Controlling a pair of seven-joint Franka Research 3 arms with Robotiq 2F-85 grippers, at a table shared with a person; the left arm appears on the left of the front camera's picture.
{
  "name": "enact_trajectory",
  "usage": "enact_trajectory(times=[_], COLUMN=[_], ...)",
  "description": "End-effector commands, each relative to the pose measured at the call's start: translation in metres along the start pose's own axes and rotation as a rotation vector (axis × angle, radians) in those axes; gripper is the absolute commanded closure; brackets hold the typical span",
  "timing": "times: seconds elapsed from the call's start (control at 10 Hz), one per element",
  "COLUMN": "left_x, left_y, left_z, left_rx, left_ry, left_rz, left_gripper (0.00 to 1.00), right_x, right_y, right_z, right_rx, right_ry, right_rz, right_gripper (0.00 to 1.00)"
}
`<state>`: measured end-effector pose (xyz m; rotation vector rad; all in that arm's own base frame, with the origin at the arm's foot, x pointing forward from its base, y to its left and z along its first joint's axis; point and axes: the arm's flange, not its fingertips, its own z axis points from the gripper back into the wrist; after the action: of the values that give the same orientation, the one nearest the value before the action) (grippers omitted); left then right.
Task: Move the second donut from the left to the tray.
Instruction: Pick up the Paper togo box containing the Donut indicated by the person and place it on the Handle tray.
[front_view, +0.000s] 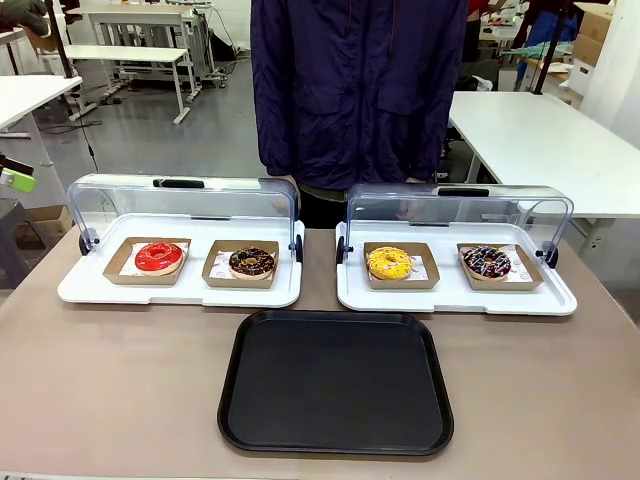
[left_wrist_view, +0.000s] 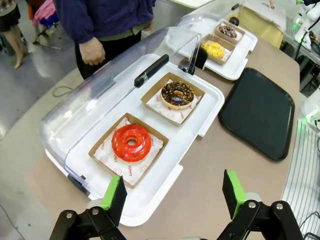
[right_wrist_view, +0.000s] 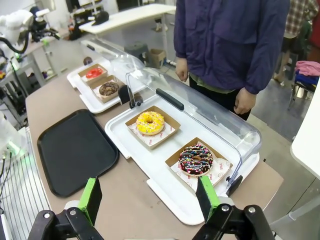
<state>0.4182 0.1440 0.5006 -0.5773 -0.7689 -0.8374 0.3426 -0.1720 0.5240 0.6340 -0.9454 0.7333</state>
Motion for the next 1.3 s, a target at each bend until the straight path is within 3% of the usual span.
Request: enact_trajectory(times=[0.0,1.2], left_x=[0.0016,0.0016], left_y=[-0.0008,-0.0008], left_z=[0.0003,0.0003], left_rx=[-0.007,-0.007], left_ry=[-0.015,-0.015], left_rz=[-0.006,-0.006], left_gripper=[0.0,0.0], right_x=[0.0017,0.0017], right_y=[-0.0029,-0.0029], right_z=[-0.0002,-0.0002], right_rx=[0.001,0.001], right_ry=[-0.024,-0.024], right_rz=[0.025,0.025], right_gripper=[0.0,0.0])
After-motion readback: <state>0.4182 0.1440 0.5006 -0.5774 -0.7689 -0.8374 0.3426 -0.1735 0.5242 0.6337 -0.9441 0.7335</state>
